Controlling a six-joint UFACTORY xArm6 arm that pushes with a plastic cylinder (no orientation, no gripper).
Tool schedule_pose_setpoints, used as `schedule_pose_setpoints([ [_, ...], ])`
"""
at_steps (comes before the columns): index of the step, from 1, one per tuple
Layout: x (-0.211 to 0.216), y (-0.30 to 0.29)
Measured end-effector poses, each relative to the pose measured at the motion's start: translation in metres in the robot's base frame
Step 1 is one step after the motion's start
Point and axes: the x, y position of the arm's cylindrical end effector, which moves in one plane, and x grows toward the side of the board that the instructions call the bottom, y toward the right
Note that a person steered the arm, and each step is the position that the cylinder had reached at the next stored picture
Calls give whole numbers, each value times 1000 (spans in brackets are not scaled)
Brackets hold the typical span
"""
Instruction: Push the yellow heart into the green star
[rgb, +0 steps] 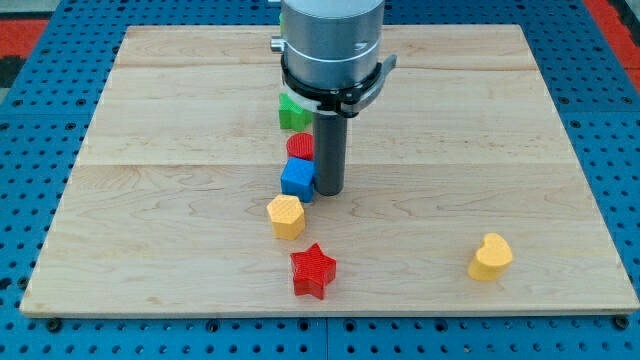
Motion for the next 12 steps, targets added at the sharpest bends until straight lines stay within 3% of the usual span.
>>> schedule_pose_setpoints([
  [2, -21, 30],
  [4, 15, 238],
  [5, 79, 302],
  [6, 139, 303],
  [7, 128, 256],
  [8, 85, 205],
  [9, 73, 190],
  [10, 107, 199],
  [11, 112, 154],
  [12, 74, 142],
])
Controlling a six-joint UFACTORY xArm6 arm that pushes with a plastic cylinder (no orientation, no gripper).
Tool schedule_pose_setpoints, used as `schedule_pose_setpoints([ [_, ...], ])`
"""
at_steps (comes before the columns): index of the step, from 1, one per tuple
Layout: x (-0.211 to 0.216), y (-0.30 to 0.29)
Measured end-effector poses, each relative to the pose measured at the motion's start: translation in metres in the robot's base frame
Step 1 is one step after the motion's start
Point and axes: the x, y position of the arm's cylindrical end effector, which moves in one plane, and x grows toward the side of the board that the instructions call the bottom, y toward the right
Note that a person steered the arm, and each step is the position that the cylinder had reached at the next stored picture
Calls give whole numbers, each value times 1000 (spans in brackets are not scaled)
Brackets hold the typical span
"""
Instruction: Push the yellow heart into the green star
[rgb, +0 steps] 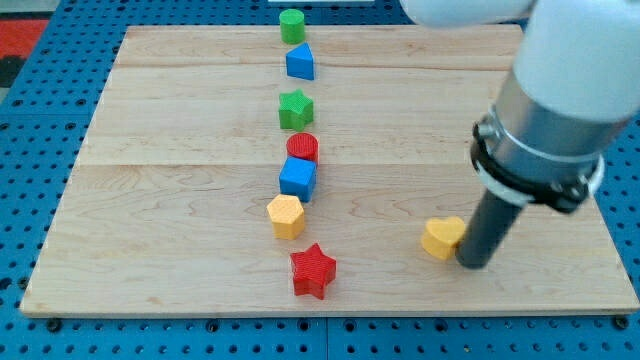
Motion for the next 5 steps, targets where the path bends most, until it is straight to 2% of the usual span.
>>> schedule_pose_setpoints([
  [1, -51, -4],
  [2, -39, 9],
  [3, 9, 13],
  [4, -8, -20],
  [5, -57, -48],
])
